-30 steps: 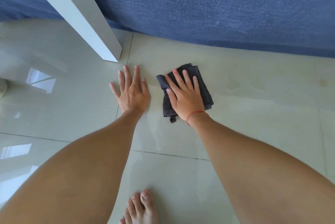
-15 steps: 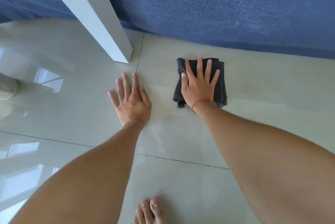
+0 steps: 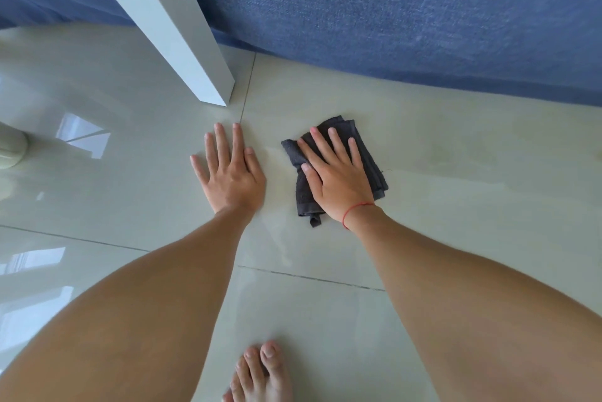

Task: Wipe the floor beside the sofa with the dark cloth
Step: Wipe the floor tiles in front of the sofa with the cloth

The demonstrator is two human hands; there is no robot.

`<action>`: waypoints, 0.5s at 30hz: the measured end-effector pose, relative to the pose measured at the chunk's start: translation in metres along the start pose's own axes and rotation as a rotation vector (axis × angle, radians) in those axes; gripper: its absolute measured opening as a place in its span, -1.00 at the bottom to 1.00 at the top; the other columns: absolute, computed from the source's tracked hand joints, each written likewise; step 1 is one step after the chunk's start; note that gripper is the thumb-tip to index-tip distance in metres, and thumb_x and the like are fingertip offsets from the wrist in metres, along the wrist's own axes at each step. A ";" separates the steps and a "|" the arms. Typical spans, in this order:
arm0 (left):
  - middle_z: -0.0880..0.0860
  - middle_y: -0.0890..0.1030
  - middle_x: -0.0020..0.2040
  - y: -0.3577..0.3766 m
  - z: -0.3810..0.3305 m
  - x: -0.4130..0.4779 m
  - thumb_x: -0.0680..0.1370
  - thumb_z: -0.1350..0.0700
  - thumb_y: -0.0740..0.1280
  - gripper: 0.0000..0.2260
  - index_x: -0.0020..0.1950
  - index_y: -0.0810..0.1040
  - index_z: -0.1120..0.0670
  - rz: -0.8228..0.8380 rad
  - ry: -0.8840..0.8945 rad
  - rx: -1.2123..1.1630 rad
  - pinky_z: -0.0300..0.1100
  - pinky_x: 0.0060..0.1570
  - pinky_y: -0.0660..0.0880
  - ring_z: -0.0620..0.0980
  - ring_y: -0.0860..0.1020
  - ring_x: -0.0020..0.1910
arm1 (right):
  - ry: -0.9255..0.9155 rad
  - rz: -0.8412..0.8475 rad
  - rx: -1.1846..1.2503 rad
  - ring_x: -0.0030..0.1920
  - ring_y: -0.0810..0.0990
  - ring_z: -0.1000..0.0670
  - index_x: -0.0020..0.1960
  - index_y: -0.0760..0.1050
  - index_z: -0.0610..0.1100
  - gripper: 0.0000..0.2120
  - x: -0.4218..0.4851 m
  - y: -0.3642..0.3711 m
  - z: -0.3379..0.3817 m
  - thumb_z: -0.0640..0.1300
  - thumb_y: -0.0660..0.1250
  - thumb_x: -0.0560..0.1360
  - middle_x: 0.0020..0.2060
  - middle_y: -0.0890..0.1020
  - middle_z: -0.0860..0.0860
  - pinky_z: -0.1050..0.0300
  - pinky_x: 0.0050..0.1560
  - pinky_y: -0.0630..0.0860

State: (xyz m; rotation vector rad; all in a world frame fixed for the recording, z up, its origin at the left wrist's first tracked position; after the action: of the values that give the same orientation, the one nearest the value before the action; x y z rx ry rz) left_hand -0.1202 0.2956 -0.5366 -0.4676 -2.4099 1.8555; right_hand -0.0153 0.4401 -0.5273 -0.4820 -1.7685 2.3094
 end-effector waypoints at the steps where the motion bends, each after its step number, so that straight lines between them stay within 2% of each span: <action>1: -0.02 -0.02 0.61 0.000 0.000 0.000 0.65 -0.05 -0.12 -0.52 0.59 0.01 -0.12 0.002 0.001 0.000 0.13 0.52 -0.18 -0.01 -0.08 0.59 | 0.017 -0.007 -0.006 0.55 0.07 -0.09 0.50 0.20 0.05 -0.50 -0.003 -0.002 -0.008 0.07 -0.12 0.59 0.54 0.17 0.06 -0.14 0.51 -0.07; 6: -0.02 -0.02 0.61 0.000 0.001 0.002 0.65 -0.05 -0.12 -0.52 0.59 0.00 -0.12 -0.003 0.001 0.002 0.12 0.52 -0.20 -0.01 -0.09 0.59 | 0.224 -0.038 0.008 0.56 -0.01 -0.06 0.52 0.13 0.06 -0.55 0.005 -0.007 -0.037 0.04 -0.06 0.64 0.55 0.10 0.09 -0.12 0.51 -0.14; 10: -0.02 -0.02 0.61 0.000 0.001 0.001 0.65 -0.04 -0.12 -0.52 0.59 0.02 -0.12 -0.014 0.013 -0.005 0.11 0.52 -0.21 -0.01 -0.09 0.59 | 0.453 -0.118 0.054 0.56 -0.06 -0.16 0.52 0.10 0.11 -0.54 0.029 -0.004 -0.011 0.08 -0.05 0.63 0.56 0.07 0.01 -0.25 0.48 -0.20; 12: -0.02 -0.02 0.61 0.000 0.002 0.000 0.65 -0.04 -0.11 -0.52 0.59 0.01 -0.12 -0.018 0.012 0.008 0.11 0.52 -0.21 -0.01 -0.09 0.59 | 0.430 -0.109 0.047 0.55 -0.03 -0.22 0.51 0.13 0.11 -0.54 0.040 -0.001 0.006 0.09 -0.05 0.62 0.56 0.09 -0.06 -0.32 0.46 -0.18; 15: -0.02 -0.02 0.61 0.000 0.000 0.000 0.65 -0.03 -0.12 -0.53 0.59 0.01 -0.12 -0.011 0.021 0.018 0.12 0.52 -0.19 -0.01 -0.08 0.59 | 0.262 -0.118 0.025 0.51 0.16 -0.26 0.44 0.32 0.06 -0.52 0.042 -0.001 0.017 0.09 -0.05 0.57 0.50 0.27 -0.09 -0.36 0.43 -0.02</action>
State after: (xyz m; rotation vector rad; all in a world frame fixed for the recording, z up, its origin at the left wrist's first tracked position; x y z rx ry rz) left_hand -0.1198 0.2959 -0.5362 -0.4688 -2.3756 1.8570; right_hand -0.0603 0.4390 -0.5283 -0.6262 -1.5980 2.0783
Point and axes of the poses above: each hand's wrist, its own x-axis towards the middle knuckle, its own y-axis out of the palm, z = x × y, the point moved 4 cm from there along x, towards the middle knuckle
